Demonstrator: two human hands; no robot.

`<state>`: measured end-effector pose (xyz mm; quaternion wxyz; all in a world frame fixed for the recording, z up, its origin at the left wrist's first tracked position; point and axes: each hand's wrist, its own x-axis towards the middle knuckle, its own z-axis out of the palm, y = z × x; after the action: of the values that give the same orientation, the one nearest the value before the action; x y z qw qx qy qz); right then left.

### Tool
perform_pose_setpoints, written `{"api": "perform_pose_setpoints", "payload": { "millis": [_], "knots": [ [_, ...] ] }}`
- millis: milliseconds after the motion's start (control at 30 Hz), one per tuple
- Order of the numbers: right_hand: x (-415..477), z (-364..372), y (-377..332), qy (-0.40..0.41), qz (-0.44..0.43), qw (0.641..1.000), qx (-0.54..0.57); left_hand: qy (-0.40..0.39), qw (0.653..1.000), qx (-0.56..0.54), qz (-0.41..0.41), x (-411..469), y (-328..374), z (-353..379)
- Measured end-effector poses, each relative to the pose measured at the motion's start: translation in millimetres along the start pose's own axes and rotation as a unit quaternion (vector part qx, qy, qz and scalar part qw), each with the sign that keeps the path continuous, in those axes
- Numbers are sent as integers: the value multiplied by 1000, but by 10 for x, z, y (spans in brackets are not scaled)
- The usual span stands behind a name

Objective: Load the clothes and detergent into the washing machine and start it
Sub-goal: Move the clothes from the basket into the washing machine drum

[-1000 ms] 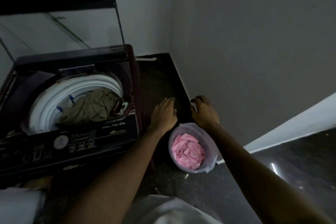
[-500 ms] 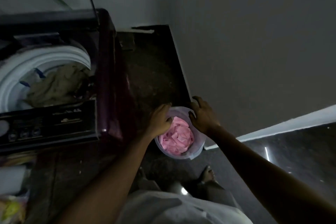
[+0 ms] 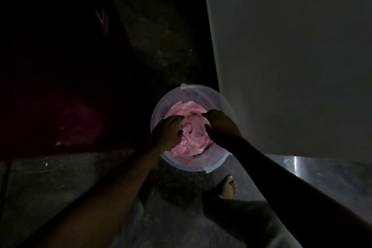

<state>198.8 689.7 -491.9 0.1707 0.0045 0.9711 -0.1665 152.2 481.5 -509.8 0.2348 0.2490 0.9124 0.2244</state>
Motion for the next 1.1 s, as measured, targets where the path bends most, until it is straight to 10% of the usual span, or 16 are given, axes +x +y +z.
{"api": "perform_pose_setpoints", "payload": {
  "millis": [333, 500, 1100],
  "knots": [
    [828, 1984, 525, -211, 90, 972, -54, -154, 980, 103, -67, 936, -885, 1248],
    [906, 2052, 474, -159, 92, 982, -34, -198, 973, 66, -104, 997, -1011, 1356],
    [-665, -2532, -1056, 154, -36, 952, 262, -31, 949, -308, -54, -453, 1524, -1967]
  ]
}}
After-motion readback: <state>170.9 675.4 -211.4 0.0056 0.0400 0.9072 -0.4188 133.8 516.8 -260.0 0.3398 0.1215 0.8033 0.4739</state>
